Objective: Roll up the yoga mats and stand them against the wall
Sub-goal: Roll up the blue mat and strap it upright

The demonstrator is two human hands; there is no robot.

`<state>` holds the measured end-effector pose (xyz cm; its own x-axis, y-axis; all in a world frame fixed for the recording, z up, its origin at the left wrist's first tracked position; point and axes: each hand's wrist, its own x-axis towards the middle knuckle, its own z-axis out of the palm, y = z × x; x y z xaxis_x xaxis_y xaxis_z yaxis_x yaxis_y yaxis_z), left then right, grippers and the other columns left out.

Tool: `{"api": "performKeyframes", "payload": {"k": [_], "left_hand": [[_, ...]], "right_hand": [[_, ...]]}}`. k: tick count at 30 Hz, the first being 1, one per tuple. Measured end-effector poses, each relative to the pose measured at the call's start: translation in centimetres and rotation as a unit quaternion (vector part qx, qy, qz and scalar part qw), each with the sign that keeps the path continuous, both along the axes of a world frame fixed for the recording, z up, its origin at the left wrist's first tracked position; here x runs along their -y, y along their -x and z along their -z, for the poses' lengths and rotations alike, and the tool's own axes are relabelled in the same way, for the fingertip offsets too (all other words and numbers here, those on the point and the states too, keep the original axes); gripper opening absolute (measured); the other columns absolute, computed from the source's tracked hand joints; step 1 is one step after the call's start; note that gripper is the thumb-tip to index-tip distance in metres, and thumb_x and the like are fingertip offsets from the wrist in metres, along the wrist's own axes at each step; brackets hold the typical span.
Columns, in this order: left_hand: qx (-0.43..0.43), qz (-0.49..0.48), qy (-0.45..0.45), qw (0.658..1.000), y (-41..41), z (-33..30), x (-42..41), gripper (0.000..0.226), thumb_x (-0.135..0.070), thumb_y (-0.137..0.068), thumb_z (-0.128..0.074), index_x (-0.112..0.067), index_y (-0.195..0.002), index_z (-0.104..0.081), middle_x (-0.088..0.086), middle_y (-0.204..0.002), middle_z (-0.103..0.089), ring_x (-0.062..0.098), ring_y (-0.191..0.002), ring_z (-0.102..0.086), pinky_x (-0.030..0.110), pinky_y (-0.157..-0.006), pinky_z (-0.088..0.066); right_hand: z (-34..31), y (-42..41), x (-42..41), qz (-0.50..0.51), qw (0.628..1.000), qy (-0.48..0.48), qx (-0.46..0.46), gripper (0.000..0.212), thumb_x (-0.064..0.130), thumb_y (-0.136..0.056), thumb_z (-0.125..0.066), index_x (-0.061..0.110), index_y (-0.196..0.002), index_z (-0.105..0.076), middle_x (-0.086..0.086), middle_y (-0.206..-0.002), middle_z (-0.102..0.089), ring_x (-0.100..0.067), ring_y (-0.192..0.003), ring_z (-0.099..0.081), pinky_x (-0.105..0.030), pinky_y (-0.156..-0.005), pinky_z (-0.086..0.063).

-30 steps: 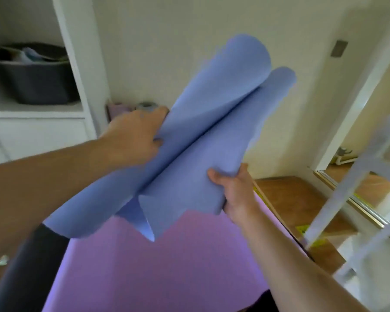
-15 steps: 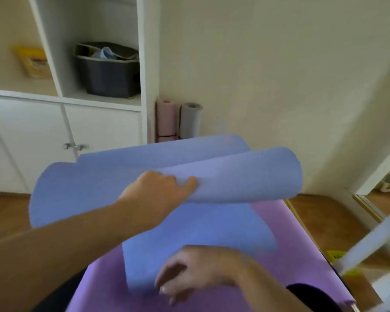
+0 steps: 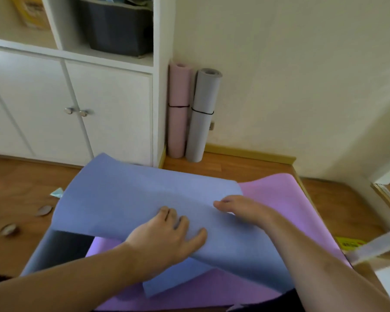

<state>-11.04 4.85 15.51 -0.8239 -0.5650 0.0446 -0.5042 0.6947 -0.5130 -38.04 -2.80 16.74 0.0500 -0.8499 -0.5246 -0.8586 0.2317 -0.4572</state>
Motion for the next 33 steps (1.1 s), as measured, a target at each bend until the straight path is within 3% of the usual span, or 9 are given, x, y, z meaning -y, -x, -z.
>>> {"api": "performKeyframes", "payload": {"k": [3, 5, 11, 15, 18, 21, 26, 30, 33], "left_hand": [[-0.027, -0.006, 0.008, 1.000, -0.3, -0.6, 0.2, 0.098, -0.031, -0.056, -0.094, -0.017, -0.142, -0.047, 0.022, -0.104, -0.069, 0.047, -0.084, -0.067, 0.055, -0.080, -0.060], [-0.039, -0.019, -0.013, 0.999, -0.5, -0.2, 0.7, 0.095, -0.030, -0.054, -0.093, -0.017, -0.138, -0.050, 0.019, -0.108, -0.068, 0.046, -0.090, -0.067, 0.054, -0.085, -0.059], [-0.140, -0.161, -0.288, 0.934, -2.1, -0.3, 2.0, 0.122, -0.070, -0.074, -0.077, -0.023, -0.164, -0.011, 0.005, -0.159, -0.026, 0.029, -0.144, -0.028, 0.042, -0.123, -0.027], [-0.424, -0.149, -0.237, 0.862, -2.7, -4.1, 4.7, 0.078, -0.062, -0.090, -0.068, -0.031, -0.154, -0.036, -0.010, -0.150, -0.041, 0.014, -0.137, -0.041, 0.040, -0.117, -0.040], [-0.415, -0.220, -0.262, 0.843, -4.9, -5.6, 7.6, 0.080, -0.059, -0.087, -0.075, -0.036, -0.153, -0.035, -0.013, -0.147, -0.046, 0.014, -0.133, -0.048, 0.040, -0.112, -0.045], [-0.282, -0.347, -0.514, 0.732, -6.4, -4.6, 8.9, 0.094, -0.075, -0.077, -0.075, -0.037, -0.155, -0.039, -0.013, -0.149, -0.052, 0.012, -0.134, -0.052, 0.035, -0.117, -0.042], [-0.234, -0.369, -0.708, 0.555, -5.8, -0.4, 7.7, 0.091, -0.086, -0.063, -0.077, -0.025, -0.130, -0.068, -0.006, -0.123, -0.076, 0.015, -0.115, -0.072, 0.039, -0.113, -0.051], [-0.345, -0.385, -0.547, 0.658, -5.3, -1.0, 7.8, 0.082, -0.076, -0.058, -0.090, -0.030, -0.119, -0.061, -0.009, -0.113, -0.067, 0.012, -0.101, -0.067, 0.033, -0.093, -0.058], [-0.378, -0.325, -0.319, 0.806, -4.5, -3.2, 7.4, 0.041, -0.056, -0.077, -0.082, -0.032, -0.098, -0.057, -0.013, -0.097, -0.062, 0.014, -0.086, -0.062, 0.032, -0.067, -0.048]], "right_hand": [[2.2, 0.3, 0.0, 0.101, 0.979, -0.103, 0.146, 0.045, 0.056, -0.092, -0.075, 0.016, -0.112, -0.078, 0.001, -0.106, -0.082, -0.017, -0.098, -0.077, -0.037, -0.099, -0.057], [2.5, 0.7, 0.8, 0.041, 0.990, -0.098, 0.093, 0.053, 0.063, -0.083, -0.081, 0.016, -0.107, -0.079, 0.003, -0.101, -0.082, -0.015, -0.093, -0.078, -0.035, -0.092, -0.059], [-0.4, 0.0, 2.0, -0.045, 0.979, 0.188, -0.066, 0.042, 0.054, -0.074, -0.088, 0.021, -0.087, -0.065, 0.009, -0.087, -0.070, -0.018, -0.085, -0.066, -0.036, -0.074, -0.053], [-2.0, -1.8, -0.2, -0.219, 0.881, 0.387, -0.165, 0.044, 0.025, -0.070, -0.079, 0.027, -0.076, -0.036, 0.009, -0.080, -0.054, -0.026, -0.082, -0.057, -0.037, -0.059, -0.037], [-1.3, -3.1, -3.3, -0.359, 0.784, 0.471, -0.185, 0.045, 0.014, -0.055, -0.076, 0.031, -0.081, -0.043, 0.007, -0.079, -0.052, -0.027, -0.077, -0.055, -0.034, -0.056, -0.031], [-0.5, -3.6, -6.3, -0.404, 0.702, 0.548, -0.210, 0.030, 0.004, -0.064, -0.066, 0.021, -0.086, -0.056, 0.001, -0.081, -0.050, -0.027, -0.076, -0.047, -0.039, -0.060, -0.038], [-0.7, -2.7, -7.7, -0.348, 0.688, 0.604, -0.200, 0.027, -0.005, -0.065, -0.061, 0.017, -0.076, -0.052, -0.003, -0.076, -0.044, -0.030, -0.071, -0.044, -0.041, -0.066, -0.041], [-0.9, -2.4, -7.1, -0.340, 0.769, 0.487, -0.235, 0.038, 0.012, -0.061, -0.072, 0.018, -0.091, -0.049, -0.003, -0.092, -0.048, -0.030, -0.084, -0.047, -0.039, -0.081, -0.047], [-0.6, -1.8, -7.2, -0.274, 0.868, 0.360, -0.207, 0.050, 0.053, -0.073, -0.073, 0.020, -0.108, -0.056, 0.000, -0.111, -0.050, -0.025, -0.104, -0.052, -0.037, -0.093, -0.052]]}}
